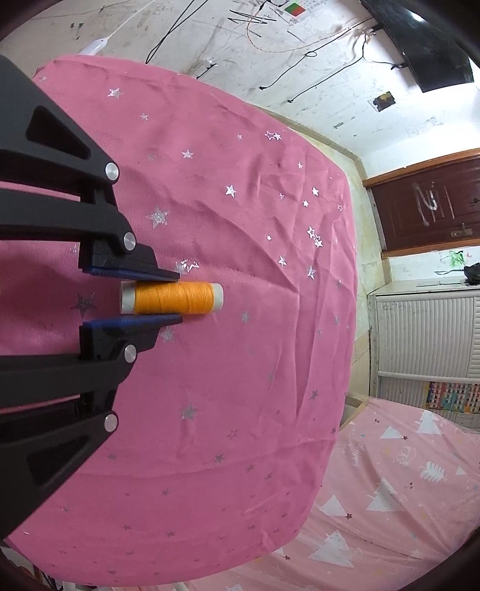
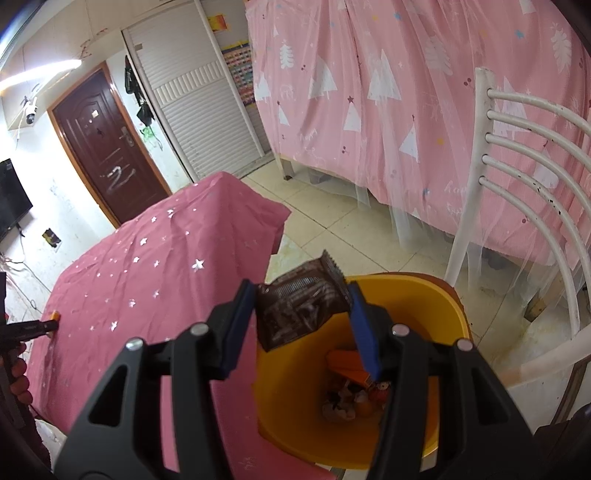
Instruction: Collect trash
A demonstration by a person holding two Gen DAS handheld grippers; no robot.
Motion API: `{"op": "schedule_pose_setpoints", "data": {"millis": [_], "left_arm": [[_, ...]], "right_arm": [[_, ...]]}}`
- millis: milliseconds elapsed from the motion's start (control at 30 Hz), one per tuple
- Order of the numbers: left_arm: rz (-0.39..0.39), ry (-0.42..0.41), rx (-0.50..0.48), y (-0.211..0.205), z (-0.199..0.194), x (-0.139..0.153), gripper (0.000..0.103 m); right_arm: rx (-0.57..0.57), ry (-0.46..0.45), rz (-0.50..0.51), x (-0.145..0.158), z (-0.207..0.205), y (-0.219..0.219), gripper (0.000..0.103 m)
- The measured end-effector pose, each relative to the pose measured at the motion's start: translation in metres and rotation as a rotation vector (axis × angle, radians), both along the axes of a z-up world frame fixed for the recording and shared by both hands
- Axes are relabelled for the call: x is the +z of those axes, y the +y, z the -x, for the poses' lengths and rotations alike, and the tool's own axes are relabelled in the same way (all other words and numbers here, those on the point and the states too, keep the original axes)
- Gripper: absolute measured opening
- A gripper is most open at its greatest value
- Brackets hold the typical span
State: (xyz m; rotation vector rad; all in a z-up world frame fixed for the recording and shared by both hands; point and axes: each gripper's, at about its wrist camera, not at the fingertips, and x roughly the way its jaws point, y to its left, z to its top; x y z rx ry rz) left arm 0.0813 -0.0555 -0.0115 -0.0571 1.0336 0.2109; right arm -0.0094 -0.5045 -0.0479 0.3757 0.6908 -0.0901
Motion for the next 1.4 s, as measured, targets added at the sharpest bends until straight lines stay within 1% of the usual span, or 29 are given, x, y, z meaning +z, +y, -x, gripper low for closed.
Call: {"op": "schedule_pose_setpoints", "data": {"millis": [100, 233, 400, 600, 700, 767, 800, 900, 1000, 1067, 1233, 1400], "left_arm": [[0.026, -0.014, -0.011, -0.006, 0.002, 0.004, 0.010], [0.043, -0.051, -0.082, -0.029, 0.008, 0.023, 0.010], [0.055, -0.095, -0.224, -0.083, 0.018, 0.045, 0.010], [0.074, -0.099, -0.385, -0.149, 0.029, 0.057, 0.010], [0.082, -0.108, -0.470, -0.185, 0.039, 0.062, 0.010], [0.103, -0.120, -0.529, -0.206, 0.046, 0.065, 0.010], [0.119, -0.128, -0.571, -0.220, 0.050, 0.066, 0.010], [0.139, -0.152, -0.650, -0.250, 0.061, 0.067, 0.010], [0.131, -0.175, -0.721, -0.282, 0.070, 0.062, 0.010], [0.125, -0.171, -0.752, -0.298, 0.073, 0.058, 0.010], [0.143, -0.142, -0.813, -0.334, 0.080, 0.049, 0.010], [0.157, -0.111, -0.840, -0.353, 0.082, 0.040, 0.010]], "right_arm": [[-0.002, 0.001, -0.001, -0.001, 0.000, -0.001, 0.050], [-0.009, 0.002, -0.005, -0.002, 0.001, -0.004, 0.050], [-0.021, 0.004, -0.009, -0.003, 0.002, -0.008, 0.052], [-0.036, 0.005, -0.013, -0.002, 0.004, -0.013, 0.060], [-0.045, -0.002, -0.022, -0.001, 0.006, -0.017, 0.062], [-0.058, -0.010, -0.030, 0.001, 0.009, -0.022, 0.063], [-0.064, -0.013, -0.035, 0.002, 0.010, -0.025, 0.063], [-0.097, -0.030, -0.055, 0.006, 0.016, -0.039, 0.064], [-0.127, -0.043, -0.062, 0.009, 0.022, -0.050, 0.065], [-0.150, -0.049, -0.063, 0.011, 0.028, -0.059, 0.065], [-0.197, -0.067, -0.081, 0.014, 0.039, -0.077, 0.065], [-0.223, -0.075, -0.081, 0.016, 0.046, -0.085, 0.065]]}}
